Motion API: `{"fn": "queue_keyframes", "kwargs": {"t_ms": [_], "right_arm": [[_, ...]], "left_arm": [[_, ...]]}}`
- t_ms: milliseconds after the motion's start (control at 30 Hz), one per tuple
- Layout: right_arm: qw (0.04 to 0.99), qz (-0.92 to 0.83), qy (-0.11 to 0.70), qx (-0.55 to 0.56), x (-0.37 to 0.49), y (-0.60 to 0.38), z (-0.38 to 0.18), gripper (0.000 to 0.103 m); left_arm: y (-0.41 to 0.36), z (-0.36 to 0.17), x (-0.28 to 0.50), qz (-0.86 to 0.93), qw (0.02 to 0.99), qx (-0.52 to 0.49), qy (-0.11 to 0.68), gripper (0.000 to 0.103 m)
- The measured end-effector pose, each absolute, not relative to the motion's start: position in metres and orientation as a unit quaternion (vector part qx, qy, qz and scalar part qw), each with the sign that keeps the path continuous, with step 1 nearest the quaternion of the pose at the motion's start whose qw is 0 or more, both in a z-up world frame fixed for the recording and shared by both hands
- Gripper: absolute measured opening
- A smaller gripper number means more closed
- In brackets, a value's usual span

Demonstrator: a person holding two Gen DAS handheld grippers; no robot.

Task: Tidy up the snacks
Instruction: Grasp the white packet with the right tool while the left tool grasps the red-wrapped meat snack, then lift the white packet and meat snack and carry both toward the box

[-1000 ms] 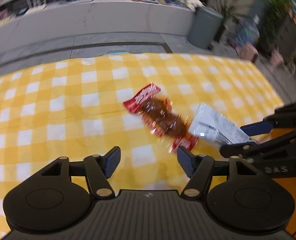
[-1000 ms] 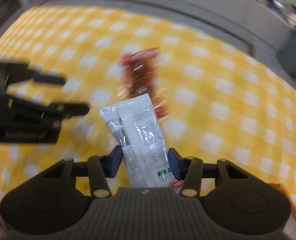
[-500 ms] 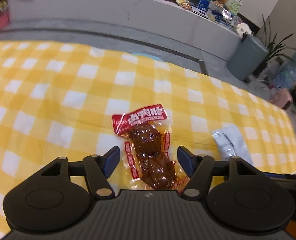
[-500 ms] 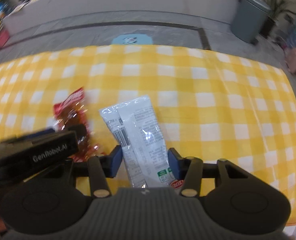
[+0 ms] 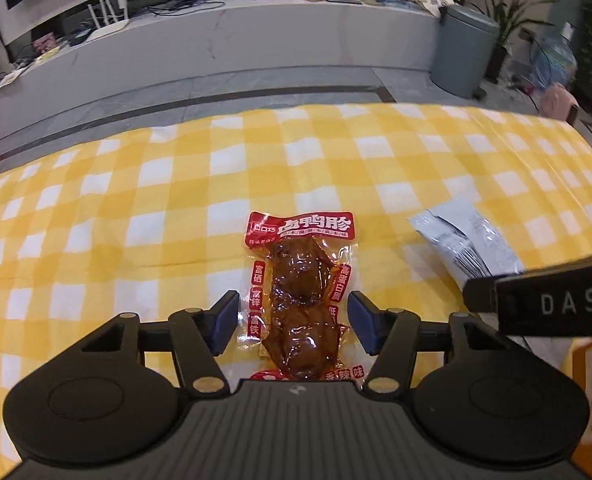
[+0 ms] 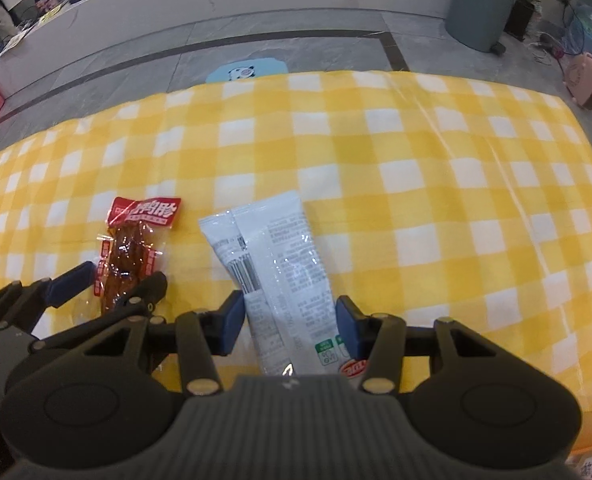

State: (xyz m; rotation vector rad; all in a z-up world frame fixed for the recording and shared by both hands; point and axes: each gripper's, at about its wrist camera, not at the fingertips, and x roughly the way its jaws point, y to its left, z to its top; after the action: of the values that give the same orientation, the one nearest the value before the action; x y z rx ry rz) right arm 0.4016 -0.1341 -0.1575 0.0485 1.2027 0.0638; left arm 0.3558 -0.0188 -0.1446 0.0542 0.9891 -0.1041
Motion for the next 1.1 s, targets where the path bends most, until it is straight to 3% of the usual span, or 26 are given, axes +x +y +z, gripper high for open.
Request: {"fn": "queue_keyframes", "kwargs": {"t_ms": [33,633,800,933,1100], "right_arm": [[0.823,0.034,0.566,0.021,0.401,-0.132,-0.158,0.049],[0.791,0.129,0.598,-0.029,0.324,-0.057,-0.171,0.049],[0.796,0.136,0.587,-0.058,0.314,-0.046,-0.174,0.050],[0.802,0.147,0.573,-0.087,0.302,-0.039,-0.175,0.054],[0.794,0.179,0.560,-0.155,0.288,-0.031,-0.182,0.073]], "left_arm": [[-0.015,-0.141,0.351,-0.058,0.882,0.030,0.467,0.055],[0.059,-0.136,0.261,-0.153,0.820,0.061,0.548,0.056],[0.079,-0.135,0.249,-0.145,0.832,0.030,0.535,0.064],[0.089,-0.133,0.236,-0.137,0.845,-0.002,0.517,0.076],[0.090,-0.140,0.224,-0.132,0.857,-0.013,0.499,0.084]]}}
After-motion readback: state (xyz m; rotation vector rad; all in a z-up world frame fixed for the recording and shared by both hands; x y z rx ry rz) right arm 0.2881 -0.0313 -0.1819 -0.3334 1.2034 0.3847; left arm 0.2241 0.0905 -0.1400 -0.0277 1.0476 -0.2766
